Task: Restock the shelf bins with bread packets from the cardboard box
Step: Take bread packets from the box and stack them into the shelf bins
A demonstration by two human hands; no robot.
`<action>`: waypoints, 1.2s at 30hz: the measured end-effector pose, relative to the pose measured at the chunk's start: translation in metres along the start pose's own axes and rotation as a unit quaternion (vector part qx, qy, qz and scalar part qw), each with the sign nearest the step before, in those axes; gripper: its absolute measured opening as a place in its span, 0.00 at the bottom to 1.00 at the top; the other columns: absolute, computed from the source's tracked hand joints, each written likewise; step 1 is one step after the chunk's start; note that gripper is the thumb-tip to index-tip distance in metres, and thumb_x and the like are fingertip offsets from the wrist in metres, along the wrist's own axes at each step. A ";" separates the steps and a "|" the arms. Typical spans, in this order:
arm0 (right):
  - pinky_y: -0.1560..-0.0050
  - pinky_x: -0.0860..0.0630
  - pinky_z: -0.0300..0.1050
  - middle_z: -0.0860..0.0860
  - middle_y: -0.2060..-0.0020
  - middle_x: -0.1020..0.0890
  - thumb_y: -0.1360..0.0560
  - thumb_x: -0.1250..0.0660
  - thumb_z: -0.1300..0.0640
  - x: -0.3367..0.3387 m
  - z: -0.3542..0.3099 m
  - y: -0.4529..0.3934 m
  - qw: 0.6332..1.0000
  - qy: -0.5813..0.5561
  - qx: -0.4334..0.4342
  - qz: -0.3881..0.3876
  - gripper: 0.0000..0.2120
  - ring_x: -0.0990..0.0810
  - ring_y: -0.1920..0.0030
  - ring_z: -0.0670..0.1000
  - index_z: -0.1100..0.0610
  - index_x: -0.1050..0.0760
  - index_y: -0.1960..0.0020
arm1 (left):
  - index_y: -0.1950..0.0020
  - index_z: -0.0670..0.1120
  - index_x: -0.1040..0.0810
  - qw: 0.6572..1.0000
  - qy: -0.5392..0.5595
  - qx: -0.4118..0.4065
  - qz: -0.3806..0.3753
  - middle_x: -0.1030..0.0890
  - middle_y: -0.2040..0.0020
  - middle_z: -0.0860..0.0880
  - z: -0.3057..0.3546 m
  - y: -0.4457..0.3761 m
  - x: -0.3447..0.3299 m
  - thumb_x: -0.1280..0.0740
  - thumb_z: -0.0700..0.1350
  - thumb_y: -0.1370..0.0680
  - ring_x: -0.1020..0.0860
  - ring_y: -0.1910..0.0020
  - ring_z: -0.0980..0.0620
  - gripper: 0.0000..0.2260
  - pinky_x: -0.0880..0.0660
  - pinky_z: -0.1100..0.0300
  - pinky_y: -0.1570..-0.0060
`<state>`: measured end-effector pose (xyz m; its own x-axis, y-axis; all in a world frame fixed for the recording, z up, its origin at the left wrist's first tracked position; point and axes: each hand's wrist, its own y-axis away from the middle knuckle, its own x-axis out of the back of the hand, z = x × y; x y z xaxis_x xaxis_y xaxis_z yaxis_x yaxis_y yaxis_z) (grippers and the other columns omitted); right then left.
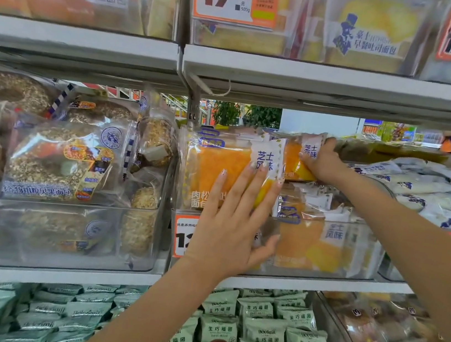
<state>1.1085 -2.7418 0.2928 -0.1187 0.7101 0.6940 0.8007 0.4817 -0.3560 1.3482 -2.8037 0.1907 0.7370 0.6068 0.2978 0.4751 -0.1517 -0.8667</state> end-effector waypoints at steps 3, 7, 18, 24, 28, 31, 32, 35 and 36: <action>0.32 0.38 0.60 0.65 0.27 0.44 0.21 0.40 0.46 -0.004 -0.002 0.000 0.999 0.011 -0.035 0.017 0.38 0.37 0.30 0.67 0.58 0.61 0.24 | 0.25 0.45 0.36 1.000 0.001 0.003 0.003 0.38 0.25 0.41 0.000 -0.001 0.000 0.47 0.61 0.22 0.41 0.25 0.42 0.30 0.45 0.40 0.28; 0.29 0.40 0.60 0.62 0.25 0.45 0.22 0.42 0.39 -0.003 -0.001 -0.002 0.998 -0.001 -0.069 -0.012 0.42 0.41 0.28 0.66 0.57 0.63 0.23 | 0.25 0.45 0.35 1.000 0.002 0.002 0.005 0.38 0.25 0.41 0.000 -0.001 0.000 0.47 0.61 0.23 0.41 0.25 0.42 0.30 0.46 0.41 0.28; 0.34 0.35 0.56 0.63 0.30 0.34 0.18 0.49 0.44 -0.005 -0.005 -0.003 0.999 -0.016 -0.029 -0.014 0.30 0.33 0.32 0.64 0.59 0.53 0.24 | 0.25 0.45 0.36 1.000 0.003 0.003 0.003 0.38 0.25 0.41 0.000 -0.001 -0.001 0.45 0.61 0.23 0.42 0.25 0.42 0.31 0.47 0.41 0.27; 0.30 0.38 0.57 0.62 0.27 0.38 0.22 0.51 0.36 -0.005 -0.001 -0.005 0.997 0.003 -0.049 -0.056 0.39 0.36 0.29 0.63 0.61 0.55 0.23 | 0.26 0.45 0.35 1.000 0.004 0.000 0.008 0.37 0.25 0.41 0.000 0.000 -0.003 0.45 0.61 0.23 0.41 0.25 0.42 0.30 0.46 0.41 0.28; 0.30 0.38 0.56 0.63 0.26 0.40 0.21 0.48 0.37 0.003 -0.004 0.003 0.996 0.010 -0.075 -0.036 0.42 0.37 0.28 0.64 0.64 0.63 0.24 | 0.25 0.45 0.35 1.000 0.007 -0.001 0.003 0.37 0.25 0.41 0.000 0.001 -0.004 0.44 0.60 0.23 0.41 0.25 0.42 0.30 0.45 0.41 0.28; 0.34 0.34 0.53 0.62 0.28 0.36 0.20 0.43 0.43 0.016 -0.008 0.026 0.997 -0.024 -0.069 -0.031 0.39 0.35 0.30 0.62 0.67 0.57 0.24 | 0.25 0.45 0.37 1.000 0.012 -0.001 -0.027 0.38 0.25 0.41 -0.001 -0.001 0.001 0.44 0.59 0.23 0.41 0.25 0.42 0.30 0.47 0.42 0.27; 0.37 0.31 0.51 0.62 0.29 0.34 0.20 0.42 0.46 0.021 -0.010 0.039 0.997 -0.037 -0.064 -0.011 0.36 0.32 0.32 0.62 0.66 0.54 0.24 | 0.24 0.45 0.38 0.999 0.015 -0.003 -0.041 0.38 0.25 0.41 -0.001 -0.002 0.004 0.44 0.58 0.22 0.42 0.25 0.43 0.29 0.49 0.43 0.27; 0.58 0.28 0.34 0.56 0.40 0.25 0.20 0.41 0.57 0.026 -0.011 0.090 0.986 -0.121 0.000 0.111 0.24 0.25 0.48 0.52 0.62 0.40 0.27 | 0.23 0.46 0.41 0.995 0.031 -0.014 -0.089 0.42 0.23 0.42 -0.001 0.007 0.016 0.45 0.54 0.21 0.45 0.24 0.45 0.28 0.54 0.46 0.26; 0.62 0.30 0.29 0.52 0.45 0.25 0.21 0.41 0.60 0.024 -0.011 0.116 0.971 -0.174 0.032 0.161 0.20 0.26 0.52 0.47 0.61 0.36 0.29 | 0.23 0.46 0.43 0.994 0.041 -0.009 -0.100 0.44 0.23 0.42 0.001 0.017 0.022 0.46 0.54 0.20 0.47 0.24 0.45 0.27 0.55 0.47 0.26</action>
<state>1.2047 -2.6746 0.2755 -0.0684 0.9546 0.2899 0.7926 0.2285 -0.5653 1.3721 -2.7921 0.1827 0.6638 0.5608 0.4948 0.6233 -0.0491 -0.7805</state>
